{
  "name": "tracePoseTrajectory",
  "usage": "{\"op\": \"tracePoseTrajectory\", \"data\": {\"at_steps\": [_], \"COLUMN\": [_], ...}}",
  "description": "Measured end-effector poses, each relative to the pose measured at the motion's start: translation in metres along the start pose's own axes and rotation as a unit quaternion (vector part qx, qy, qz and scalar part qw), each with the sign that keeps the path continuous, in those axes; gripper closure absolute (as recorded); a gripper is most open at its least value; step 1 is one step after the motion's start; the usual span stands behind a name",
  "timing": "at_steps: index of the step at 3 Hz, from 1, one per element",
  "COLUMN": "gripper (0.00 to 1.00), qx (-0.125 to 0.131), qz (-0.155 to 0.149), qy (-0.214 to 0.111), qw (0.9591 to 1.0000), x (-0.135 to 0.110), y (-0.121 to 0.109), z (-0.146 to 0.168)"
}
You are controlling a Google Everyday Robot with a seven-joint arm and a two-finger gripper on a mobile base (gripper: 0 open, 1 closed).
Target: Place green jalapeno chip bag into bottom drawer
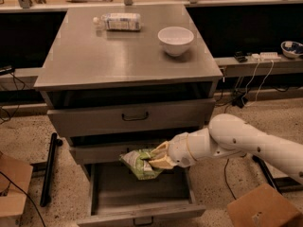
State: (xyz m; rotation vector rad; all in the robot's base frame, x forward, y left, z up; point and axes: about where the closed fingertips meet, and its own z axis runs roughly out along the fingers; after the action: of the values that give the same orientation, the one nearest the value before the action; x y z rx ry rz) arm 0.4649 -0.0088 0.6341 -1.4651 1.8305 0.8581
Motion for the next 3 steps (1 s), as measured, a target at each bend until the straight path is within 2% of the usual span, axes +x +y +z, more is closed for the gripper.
{"op": "tracePoseTrajectory", "data": {"at_steps": [1,2,3], "gripper": [1.0,1.0,1.0], "qx": [0.006,0.013,0.01], "qz": [0.067,0.152,0.209], "qy": [0.025,0.026,0.012], "qw": [0.9974,0.988,0.9777], "x": [0.058,0.139,0.202], "y": [-0.039,-0.072,-0.086], "z": [0.032,0.063,0.084]}}
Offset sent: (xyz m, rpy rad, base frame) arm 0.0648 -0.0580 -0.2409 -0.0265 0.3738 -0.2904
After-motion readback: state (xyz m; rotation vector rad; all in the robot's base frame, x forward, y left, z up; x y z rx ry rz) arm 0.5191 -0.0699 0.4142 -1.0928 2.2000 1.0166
